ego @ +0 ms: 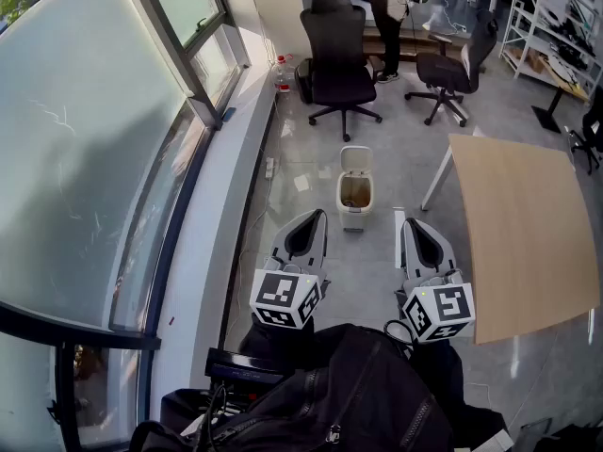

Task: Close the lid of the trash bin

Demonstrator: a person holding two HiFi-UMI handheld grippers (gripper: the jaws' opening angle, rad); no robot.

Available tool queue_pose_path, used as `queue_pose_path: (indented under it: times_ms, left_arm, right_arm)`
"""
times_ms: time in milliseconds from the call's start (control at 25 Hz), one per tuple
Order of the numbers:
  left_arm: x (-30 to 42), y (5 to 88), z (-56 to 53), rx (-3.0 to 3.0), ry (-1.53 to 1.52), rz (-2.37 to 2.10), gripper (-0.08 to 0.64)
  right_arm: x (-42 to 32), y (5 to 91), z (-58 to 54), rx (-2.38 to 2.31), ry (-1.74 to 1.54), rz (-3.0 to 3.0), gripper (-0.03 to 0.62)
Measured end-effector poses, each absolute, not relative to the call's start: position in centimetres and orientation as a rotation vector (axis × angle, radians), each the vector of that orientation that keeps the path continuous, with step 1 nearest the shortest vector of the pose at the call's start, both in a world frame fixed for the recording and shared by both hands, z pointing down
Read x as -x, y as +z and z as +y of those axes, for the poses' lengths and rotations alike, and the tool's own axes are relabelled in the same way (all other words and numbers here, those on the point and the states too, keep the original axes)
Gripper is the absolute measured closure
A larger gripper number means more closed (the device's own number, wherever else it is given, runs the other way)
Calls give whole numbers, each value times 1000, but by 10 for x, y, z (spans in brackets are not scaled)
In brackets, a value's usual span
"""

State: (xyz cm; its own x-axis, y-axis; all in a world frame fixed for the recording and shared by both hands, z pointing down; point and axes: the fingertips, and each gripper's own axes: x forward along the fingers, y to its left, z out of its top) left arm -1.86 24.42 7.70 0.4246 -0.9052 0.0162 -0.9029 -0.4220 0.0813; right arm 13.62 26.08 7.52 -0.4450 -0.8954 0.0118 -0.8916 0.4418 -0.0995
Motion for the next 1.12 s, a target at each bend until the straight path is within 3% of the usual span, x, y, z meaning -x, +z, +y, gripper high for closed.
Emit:
queue_pose_path:
  times_ms: [1120]
  left_arm:
    - [-60, 131, 256, -2514, 102, -1573, 558]
  right_arm:
    - [-200, 142, 269, 1629, -360, 2712, 591]
